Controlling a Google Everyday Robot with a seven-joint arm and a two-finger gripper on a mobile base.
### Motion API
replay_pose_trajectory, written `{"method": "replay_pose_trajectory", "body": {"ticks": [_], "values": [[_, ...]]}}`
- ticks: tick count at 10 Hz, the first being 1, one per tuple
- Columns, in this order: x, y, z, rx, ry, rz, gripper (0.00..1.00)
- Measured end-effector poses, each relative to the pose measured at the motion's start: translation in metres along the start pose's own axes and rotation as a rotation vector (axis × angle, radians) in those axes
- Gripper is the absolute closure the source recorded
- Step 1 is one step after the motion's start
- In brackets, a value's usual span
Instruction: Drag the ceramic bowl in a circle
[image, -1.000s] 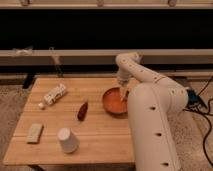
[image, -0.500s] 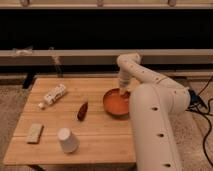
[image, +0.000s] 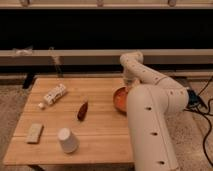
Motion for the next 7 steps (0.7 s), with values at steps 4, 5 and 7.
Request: {"method": "replay_pose_trajectory", "body": {"ticks": [4, 5, 7], "values": [[-0.035, -0.023, -0.009, 0.040, 0.001, 0.010, 1.00], [-0.056, -0.026, -0.012, 0.044, -0.015, -0.006, 1.00], [-0.094, -0.017, -0.020, 0.042, -0.057, -0.042, 1.00]]}}
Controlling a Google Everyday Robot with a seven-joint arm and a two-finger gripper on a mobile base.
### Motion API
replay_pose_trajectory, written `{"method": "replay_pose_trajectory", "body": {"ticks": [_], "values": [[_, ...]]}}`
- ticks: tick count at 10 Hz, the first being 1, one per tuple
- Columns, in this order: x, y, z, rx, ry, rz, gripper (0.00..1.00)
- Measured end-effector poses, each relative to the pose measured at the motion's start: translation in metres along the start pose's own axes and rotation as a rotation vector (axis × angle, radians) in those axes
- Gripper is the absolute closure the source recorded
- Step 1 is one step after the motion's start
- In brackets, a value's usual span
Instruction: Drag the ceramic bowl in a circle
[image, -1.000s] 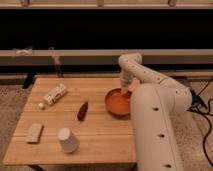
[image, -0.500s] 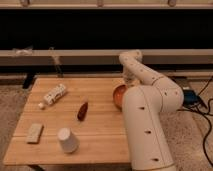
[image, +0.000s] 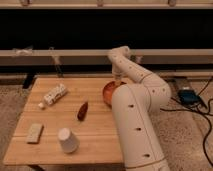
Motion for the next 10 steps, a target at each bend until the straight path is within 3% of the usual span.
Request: {"method": "replay_pose_trajectory", "body": {"ticks": [3, 6, 8, 10], "values": [[-0.042, 0.041, -0.012, -0.014, -0.067, -0.063, 1.00], [-0.060, 0.078, -0.026, -0.039, -0.128, -0.107, 1.00], [-0.052, 0.090, -0.034, -0.050, -0.139, -0.109, 1.00], [-0.024, 0.106, -0.038, -0.064, -0.123, -0.088, 1.00]]}}
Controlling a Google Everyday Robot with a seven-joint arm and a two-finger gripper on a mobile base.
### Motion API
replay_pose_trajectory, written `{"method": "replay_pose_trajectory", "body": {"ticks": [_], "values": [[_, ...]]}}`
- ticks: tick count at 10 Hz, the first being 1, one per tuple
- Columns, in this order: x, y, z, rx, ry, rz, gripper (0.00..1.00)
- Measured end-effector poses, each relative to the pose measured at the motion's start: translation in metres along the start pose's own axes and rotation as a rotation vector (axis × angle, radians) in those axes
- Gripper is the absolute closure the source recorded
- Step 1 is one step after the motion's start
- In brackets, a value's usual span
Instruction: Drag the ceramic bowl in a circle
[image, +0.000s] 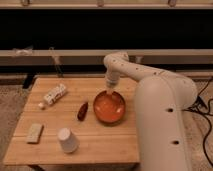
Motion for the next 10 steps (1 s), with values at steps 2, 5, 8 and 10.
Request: {"method": "replay_pose_trajectory", "body": {"ticks": [2, 5, 8, 10], "values": [[0.030, 0.014, -0.004, -0.007, 0.037, 0.045, 1.00], [0.086, 0.006, -0.006, 0.026, 0.117, 0.133, 1.00], [0.106, -0.021, -0.004, 0.062, 0.166, 0.179, 1.00], [0.107, -0.043, -0.001, 0.092, 0.177, 0.182, 1.00]]}}
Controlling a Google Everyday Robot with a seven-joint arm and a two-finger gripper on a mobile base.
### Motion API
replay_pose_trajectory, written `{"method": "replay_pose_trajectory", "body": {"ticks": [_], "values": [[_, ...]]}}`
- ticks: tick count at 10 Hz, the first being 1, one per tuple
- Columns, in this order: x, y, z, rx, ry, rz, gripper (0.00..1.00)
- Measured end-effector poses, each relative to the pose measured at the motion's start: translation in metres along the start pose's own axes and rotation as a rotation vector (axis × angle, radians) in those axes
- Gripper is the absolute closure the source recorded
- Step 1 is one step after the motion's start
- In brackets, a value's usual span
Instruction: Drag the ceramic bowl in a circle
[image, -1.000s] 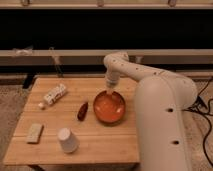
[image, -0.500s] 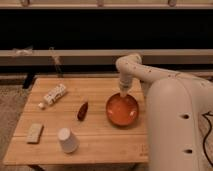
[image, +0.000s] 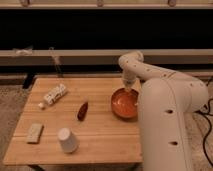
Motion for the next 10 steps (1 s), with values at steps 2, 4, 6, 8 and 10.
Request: {"method": "replay_pose_trajectory", "body": {"ticks": [2, 4, 6, 8, 10], "values": [[-0.028, -0.016, 0.004, 0.017, -0.014, -0.022, 1.00], [-0.053, -0.025, 0.005, 0.024, -0.034, -0.053, 1.00], [-0.092, -0.030, 0.004, 0.024, -0.071, -0.122, 1.00], [-0.121, -0.016, -0.002, 0.013, -0.114, -0.186, 1.00], [-0.139, 0.010, -0.012, 0.002, -0.154, -0.254, 1.00]]}}
